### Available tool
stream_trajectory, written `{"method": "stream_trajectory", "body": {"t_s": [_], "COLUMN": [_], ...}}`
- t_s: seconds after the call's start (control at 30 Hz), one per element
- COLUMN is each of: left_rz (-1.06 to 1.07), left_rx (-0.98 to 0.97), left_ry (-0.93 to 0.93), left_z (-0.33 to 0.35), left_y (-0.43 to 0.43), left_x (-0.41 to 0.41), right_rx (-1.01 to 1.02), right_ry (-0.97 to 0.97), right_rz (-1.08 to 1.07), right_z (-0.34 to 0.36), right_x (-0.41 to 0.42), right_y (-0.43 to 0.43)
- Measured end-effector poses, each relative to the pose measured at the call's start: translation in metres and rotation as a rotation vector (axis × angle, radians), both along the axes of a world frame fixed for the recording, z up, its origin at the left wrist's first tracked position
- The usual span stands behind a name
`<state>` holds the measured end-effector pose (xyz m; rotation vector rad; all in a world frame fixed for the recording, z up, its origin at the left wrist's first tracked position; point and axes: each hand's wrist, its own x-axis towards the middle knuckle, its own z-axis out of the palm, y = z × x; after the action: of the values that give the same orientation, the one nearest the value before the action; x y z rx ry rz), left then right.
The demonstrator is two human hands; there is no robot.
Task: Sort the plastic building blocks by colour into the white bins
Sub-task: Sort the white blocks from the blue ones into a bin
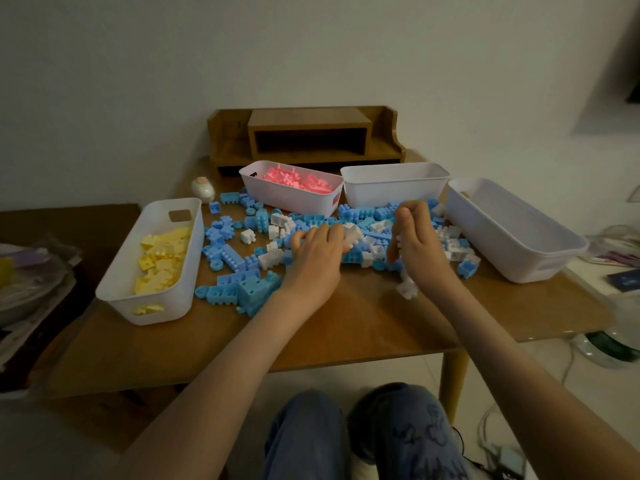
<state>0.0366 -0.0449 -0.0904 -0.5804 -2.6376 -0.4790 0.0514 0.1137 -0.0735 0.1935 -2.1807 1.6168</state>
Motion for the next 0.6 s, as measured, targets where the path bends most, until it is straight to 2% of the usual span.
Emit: {"method": "stream_trajectory", "body": {"t_s": [0.13, 0.23, 0.4, 0.47, 0.6], "left_rz": [0.029, 0.023, -0.021, -0.034, -0.025], "left_rx": [0.158, 0.297, 0.829, 1.033, 1.232], "left_ry": [-0.113, -0.230, -0.489, -0.612, -0.711], "left_z": [0.011, 0.015, 0.026, 0.028, 0.029], "left_y": [0.011, 0.017, 0.025, 0.028, 0.030], "left_x": [-0.003, -0.007, -0.011, -0.017, -0.030], "right_rx": [-0.269, -0.328, -0.462, -0.466, -0.304], "right_ry": [-0.096, -0.206, -0.496, -0.539, -0.522], "right_rz": [-0.078, -0.057, 0.179, 0.262, 0.281], "right_z": [0.004, 0.004, 0.009, 0.012, 0.015], "right_x": [-0.007, -0.011, -0.016, -0.019, -0.024], "right_y": [-0.008, -0.013, -0.018, -0.021, -0.021]}}
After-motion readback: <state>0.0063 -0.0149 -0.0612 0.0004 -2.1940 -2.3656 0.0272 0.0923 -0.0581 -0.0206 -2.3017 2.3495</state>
